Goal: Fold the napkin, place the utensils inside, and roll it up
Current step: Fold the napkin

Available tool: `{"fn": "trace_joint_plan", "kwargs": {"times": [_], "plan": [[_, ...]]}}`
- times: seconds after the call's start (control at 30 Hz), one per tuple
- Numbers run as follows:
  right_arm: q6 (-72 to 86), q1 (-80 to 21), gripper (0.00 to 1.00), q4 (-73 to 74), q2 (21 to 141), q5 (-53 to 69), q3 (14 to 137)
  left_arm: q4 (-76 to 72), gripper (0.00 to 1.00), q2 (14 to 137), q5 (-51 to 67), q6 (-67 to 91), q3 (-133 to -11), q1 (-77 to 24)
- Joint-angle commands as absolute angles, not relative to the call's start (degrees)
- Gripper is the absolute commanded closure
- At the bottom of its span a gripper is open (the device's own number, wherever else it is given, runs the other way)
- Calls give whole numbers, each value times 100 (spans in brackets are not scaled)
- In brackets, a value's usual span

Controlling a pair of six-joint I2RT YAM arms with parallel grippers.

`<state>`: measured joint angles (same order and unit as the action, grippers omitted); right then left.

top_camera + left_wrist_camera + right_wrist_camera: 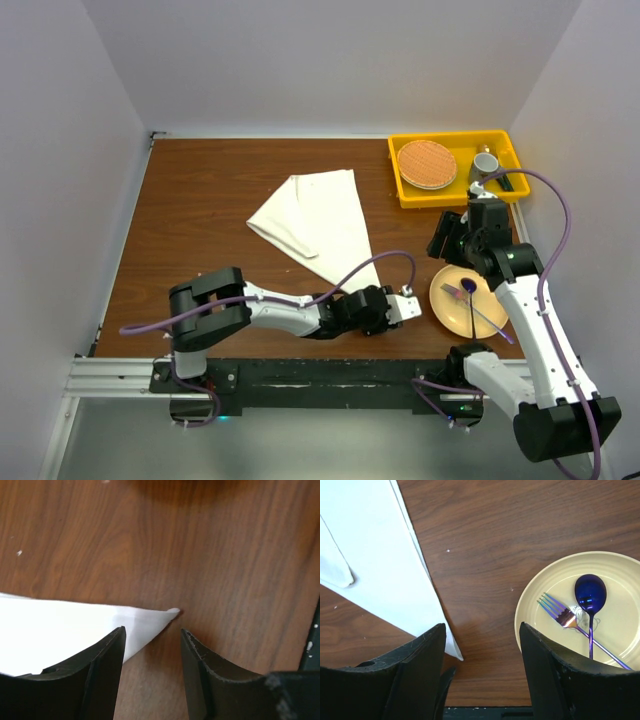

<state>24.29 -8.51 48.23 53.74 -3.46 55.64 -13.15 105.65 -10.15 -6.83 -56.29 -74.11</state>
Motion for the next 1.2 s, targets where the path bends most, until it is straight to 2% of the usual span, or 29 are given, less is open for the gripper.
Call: {"fn": "trace_joint_plan", "kwargs": {"times": [0.0,0.1,0.5,0.57,0.7,0.97,1.17], "plan": [[2303,-800,35,4729,5326,-132,5581,-1530,47,10740,-685,-976,-5959,-7488],[2285,-809,35,4693,5326,-53,5563,-1398,51,11003,-825,-976,-6152,-7497],[2224,-800,34,4632,5361,220,5528,-1178,90,11347,-1239,-888,-6591,-7488],[2233,-809,34,4641,5379,228,5528,-1082,94,11137,-1327,-652,-6653,-7436],[2233,-800,34,4623,5414,290,5528,-967,100,10452,-547,662,-6505,-6596],[2250,-809,34,4474,5519,466,5467,-1326,100,9352,1676,3188,-5855,-4188],[2259,-800,33,4456,5511,483,5484,-2442,100,8596,2083,4780,-4712,-2833]]}}
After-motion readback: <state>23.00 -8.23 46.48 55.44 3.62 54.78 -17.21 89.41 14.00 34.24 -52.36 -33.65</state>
